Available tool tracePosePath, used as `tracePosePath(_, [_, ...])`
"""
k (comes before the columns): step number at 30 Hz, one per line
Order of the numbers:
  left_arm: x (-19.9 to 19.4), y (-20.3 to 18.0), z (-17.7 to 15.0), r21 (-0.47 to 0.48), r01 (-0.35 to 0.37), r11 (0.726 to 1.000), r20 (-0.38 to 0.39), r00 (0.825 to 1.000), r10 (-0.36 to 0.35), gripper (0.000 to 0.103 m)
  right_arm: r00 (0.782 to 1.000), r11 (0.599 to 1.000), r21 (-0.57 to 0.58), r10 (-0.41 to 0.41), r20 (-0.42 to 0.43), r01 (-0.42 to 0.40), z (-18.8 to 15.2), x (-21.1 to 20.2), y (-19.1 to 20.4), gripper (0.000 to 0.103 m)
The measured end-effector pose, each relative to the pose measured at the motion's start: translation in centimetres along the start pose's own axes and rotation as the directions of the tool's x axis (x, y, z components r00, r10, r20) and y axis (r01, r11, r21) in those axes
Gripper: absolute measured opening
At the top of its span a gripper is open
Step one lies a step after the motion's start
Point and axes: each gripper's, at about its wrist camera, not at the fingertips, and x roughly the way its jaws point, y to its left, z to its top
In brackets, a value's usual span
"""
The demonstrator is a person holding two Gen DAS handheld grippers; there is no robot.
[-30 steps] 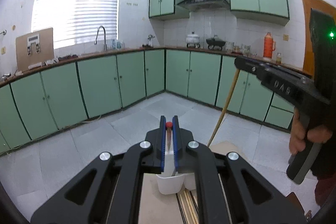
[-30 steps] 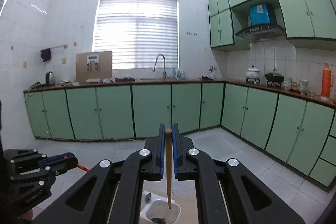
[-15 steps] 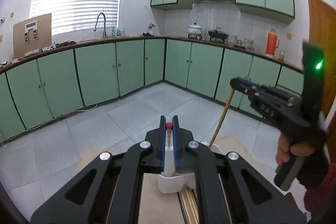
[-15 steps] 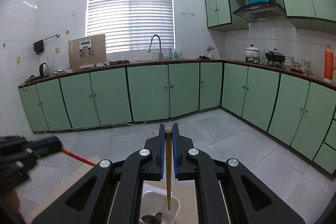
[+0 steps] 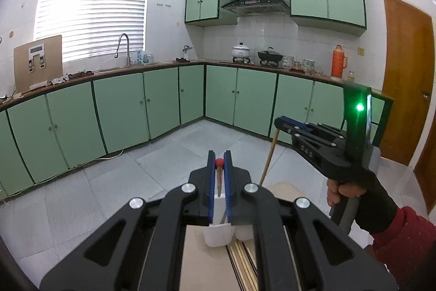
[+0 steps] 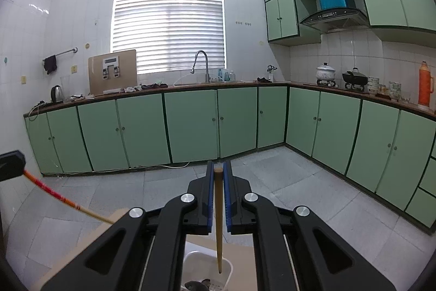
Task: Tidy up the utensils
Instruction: 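Lift both chopsticks and lower them into the white holder with both tools, then open both tools to release the chopsticks into the holder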
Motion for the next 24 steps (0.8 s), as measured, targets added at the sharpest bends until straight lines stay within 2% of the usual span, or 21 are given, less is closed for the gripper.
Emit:
tracePosePath(7, [2.8,0.4,-1.2,-0.01,-0.001,1.0,-0.078,0.997,0.0,0.005,1.0,1.0,0.002,-0.003,-0.019,0.003,-0.7,0.7,0.1,0.007])
tracePosePath(14, [7.7,1.0,-3.1,-0.035,-0.019,0.999,-0.143,0.99,0.013,0.007,0.999,1.0,0.012,0.003,-0.049,-0.002,-2.1,1.0,0.2,0.007])
tracePosePath(21, [10.2,1.3,-4.1,-0.053,-0.072,0.996,-0.131,0.989,0.065,0.026,0.997,1.0,0.023,0.005,-0.082,-0.003,-3.5,1.1,0.1,0.007])
tracePosePath(22, [10.3,1.3,-4.2,-0.056,-0.078,0.995,-0.129,0.989,0.071,0.032,0.997,1.0,0.023,0.004,-0.08,-0.002,-3.5,1.1,0.2,0.008])
tracePosePath(24, [10.2,1.3,-4.3,-0.065,-0.09,0.994,-0.115,0.99,0.082,0.05,0.997,1.0,0.027,0.008,-0.076,-0.006,-3.5,0.9,0.3,0.012])
